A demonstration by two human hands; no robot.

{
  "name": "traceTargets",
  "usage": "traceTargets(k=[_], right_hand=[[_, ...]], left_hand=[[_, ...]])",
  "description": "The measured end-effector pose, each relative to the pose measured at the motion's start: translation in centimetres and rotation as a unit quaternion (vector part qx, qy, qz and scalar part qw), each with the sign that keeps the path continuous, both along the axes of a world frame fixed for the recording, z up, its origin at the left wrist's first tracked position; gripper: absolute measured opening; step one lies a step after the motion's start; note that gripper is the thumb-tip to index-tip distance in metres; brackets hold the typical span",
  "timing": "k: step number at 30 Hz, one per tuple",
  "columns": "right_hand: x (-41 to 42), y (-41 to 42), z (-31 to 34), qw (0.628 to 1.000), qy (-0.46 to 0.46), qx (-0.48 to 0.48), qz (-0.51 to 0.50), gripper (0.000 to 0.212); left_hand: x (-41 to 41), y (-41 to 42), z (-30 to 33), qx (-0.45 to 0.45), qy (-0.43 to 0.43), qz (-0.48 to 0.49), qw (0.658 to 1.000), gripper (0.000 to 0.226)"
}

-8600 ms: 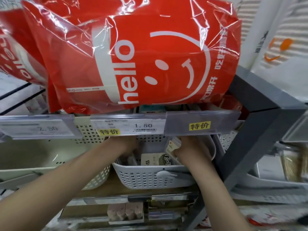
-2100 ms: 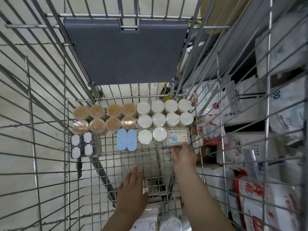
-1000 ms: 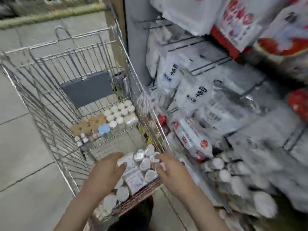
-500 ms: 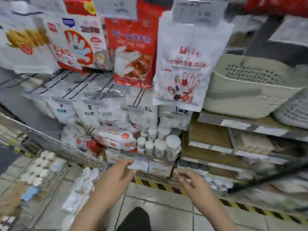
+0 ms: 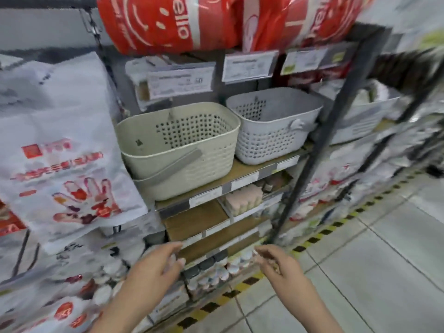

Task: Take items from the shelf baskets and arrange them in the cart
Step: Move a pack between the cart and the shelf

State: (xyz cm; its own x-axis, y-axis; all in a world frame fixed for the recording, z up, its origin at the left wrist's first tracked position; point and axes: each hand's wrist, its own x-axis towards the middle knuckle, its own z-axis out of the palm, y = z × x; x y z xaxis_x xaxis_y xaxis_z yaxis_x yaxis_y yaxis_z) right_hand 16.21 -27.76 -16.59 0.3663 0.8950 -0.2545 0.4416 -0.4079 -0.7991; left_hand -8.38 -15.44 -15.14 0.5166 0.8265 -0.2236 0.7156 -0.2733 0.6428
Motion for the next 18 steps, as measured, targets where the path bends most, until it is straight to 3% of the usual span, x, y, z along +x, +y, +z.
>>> traceTargets(k=[8,14,18], right_hand=[[7.8,-1.6,1.4,0.992,-0.007,0.046,-0.118,0.021],[15.8,2.8,3.3,0.992,-0.004,0.079,-0.098,0.022],[21.1,6.1,5.4,0.993,-0.035,0.113,-0.031,0.021]], left_hand=[[12.4,1.9,1.7,0.004,-0.045,-0.145,0.988,0.035],[20.0,4.3,3.8,-0.01,-0.129,-0.105,0.986,0.025],[24.6,5.8,6.3,0.011,-0.167,-0.048,0.985,0.023]])
